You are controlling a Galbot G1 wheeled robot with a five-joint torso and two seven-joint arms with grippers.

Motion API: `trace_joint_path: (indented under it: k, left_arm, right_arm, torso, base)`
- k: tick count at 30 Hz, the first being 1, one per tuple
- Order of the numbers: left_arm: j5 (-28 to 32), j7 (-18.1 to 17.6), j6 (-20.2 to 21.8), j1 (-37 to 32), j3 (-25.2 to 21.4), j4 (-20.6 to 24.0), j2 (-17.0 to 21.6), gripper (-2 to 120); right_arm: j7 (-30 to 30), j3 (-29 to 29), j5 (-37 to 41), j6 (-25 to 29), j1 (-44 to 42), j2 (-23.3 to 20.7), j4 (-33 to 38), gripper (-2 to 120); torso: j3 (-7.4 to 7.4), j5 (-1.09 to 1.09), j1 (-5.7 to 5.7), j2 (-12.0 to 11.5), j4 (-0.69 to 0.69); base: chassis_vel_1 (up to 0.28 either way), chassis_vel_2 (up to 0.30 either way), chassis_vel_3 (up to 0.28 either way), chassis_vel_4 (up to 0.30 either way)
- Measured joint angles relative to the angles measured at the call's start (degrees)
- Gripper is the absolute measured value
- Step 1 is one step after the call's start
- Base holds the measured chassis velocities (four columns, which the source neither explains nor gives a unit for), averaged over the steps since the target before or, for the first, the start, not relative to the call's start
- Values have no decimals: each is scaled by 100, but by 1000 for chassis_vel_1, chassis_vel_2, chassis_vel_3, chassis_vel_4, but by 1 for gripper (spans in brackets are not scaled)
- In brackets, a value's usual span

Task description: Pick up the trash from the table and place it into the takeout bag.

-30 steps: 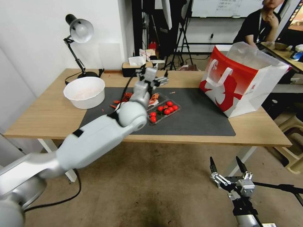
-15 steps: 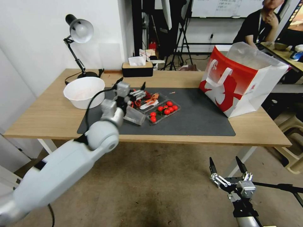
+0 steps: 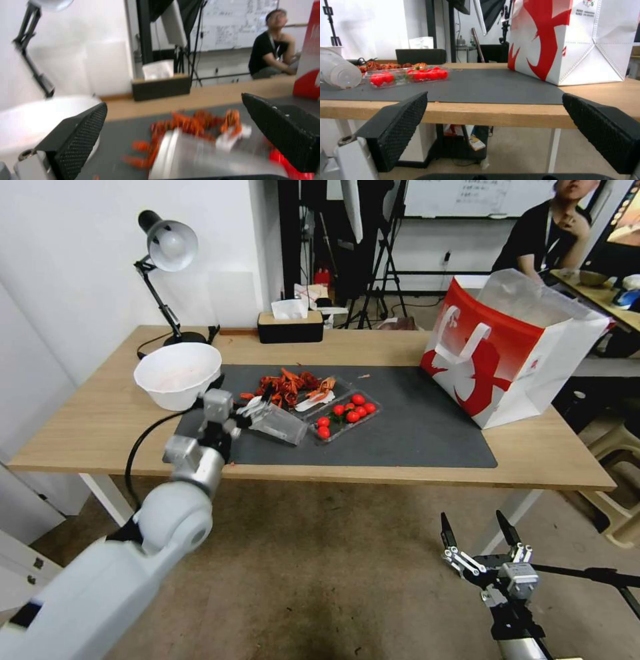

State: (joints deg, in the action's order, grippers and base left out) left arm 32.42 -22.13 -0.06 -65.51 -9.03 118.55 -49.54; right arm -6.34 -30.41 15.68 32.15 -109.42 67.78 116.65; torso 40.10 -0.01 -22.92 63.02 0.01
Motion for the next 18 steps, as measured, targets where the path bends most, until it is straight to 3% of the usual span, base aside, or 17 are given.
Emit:
trace_joint_path:
  k: [10, 12, 17, 18]
  left_arm:
    - [-658, 183, -188, -1116, -484, 122, -586, 100]
    - [-850, 307, -284, -1515, -739, 227, -841, 100]
    - [-915, 524, -435, -2025, -1032, 349, -1002, 100]
    - [-917, 692, -493, -2396, -1212, 471, -1087, 100]
  right_arm:
    - [-2, -10, 45, 1, 6, -42, -34, 100]
    - [-2, -14, 55, 5, 2, -61, -28, 100]
    - [-3, -3, 62, 28, -13, -83, -27, 100]
    - [-2, 1, 63, 54, -29, -92, -27, 100]
  torso:
    - [0, 1, 0, 0, -2]
    - [0, 1, 1, 0, -1]
    - [0, 1, 0, 0, 0]
    - [0, 1, 0, 0, -2]
  base:
    - [0, 0, 0, 0]
    - [0, 0, 0, 0]
    - [0, 0, 0, 0]
    - [0, 0, 0, 0]
